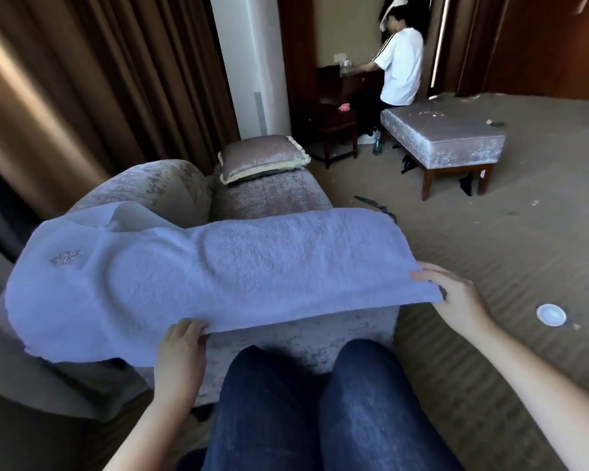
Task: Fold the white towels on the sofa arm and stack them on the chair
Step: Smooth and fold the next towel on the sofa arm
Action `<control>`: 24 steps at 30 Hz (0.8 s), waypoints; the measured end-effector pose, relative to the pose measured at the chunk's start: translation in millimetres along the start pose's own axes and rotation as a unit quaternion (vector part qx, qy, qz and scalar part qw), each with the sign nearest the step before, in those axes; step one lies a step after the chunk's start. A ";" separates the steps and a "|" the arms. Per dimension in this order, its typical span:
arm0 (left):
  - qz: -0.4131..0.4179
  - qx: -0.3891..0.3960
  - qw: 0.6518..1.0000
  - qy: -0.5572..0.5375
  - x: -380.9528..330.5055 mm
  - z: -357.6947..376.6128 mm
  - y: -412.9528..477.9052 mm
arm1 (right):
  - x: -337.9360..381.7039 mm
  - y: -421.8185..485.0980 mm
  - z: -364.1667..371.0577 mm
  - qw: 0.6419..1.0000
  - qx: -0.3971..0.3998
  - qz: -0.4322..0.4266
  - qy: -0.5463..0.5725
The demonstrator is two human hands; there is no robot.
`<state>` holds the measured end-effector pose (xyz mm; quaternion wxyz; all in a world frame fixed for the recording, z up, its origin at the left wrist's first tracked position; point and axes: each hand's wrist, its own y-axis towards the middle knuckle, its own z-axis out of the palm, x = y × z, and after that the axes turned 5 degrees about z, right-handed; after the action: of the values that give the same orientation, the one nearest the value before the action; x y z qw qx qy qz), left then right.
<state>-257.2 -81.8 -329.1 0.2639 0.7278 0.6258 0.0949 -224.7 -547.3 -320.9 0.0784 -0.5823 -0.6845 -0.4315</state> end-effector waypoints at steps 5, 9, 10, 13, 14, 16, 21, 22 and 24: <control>-0.018 -0.004 0.999 -0.051 9.3 -33.5 8.9 | 16.1 -5.9 -16.4 0.996 0.040 -0.044 -0.063; 0.009 0.048 0.998 -0.051 19.3 -63.5 6.6 | 20.4 -10.0 -7.1 0.992 0.067 -0.024 -0.100; 0.021 0.062 0.996 -0.057 21.7 -73.0 7.3 | 24.0 -9.7 -7.5 0.993 0.061 -0.015 -0.102; 0.058 0.058 0.996 -0.043 19.6 -102.5 25.2 | 32.6 1.3 -11.5 0.997 0.045 0.046 -0.035; 0.068 0.041 0.996 -0.045 15.7 -112.3 37.0 | 35.9 9.1 -13.4 0.996 0.033 0.080 -0.005; 0.088 -0.005 0.996 -0.032 10.2 -125.7 67.3 | 37.7 31.4 -15.4 0.991 -0.010 0.125 0.046; 0.104 -0.014 0.994 0.022 11.6 -132.3 162.4 | 50.6 105.6 -12.9 0.982 -0.069 0.149 0.095; 0.097 0.004 0.995 0.029 12.6 -128.6 179.0 | 50.8 119.1 -9.7 0.983 -0.058 0.156 0.080; 0.079 0.028 0.995 0.052 12.3 -117.5 205.5 | 46.7 141.1 -1.0 0.987 -0.037 0.151 0.029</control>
<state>-132.8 -54.7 -129.1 0.2021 0.7763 0.5816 0.1356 -117.5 -521.1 -221.3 0.1411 -0.6688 -0.5693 -0.4569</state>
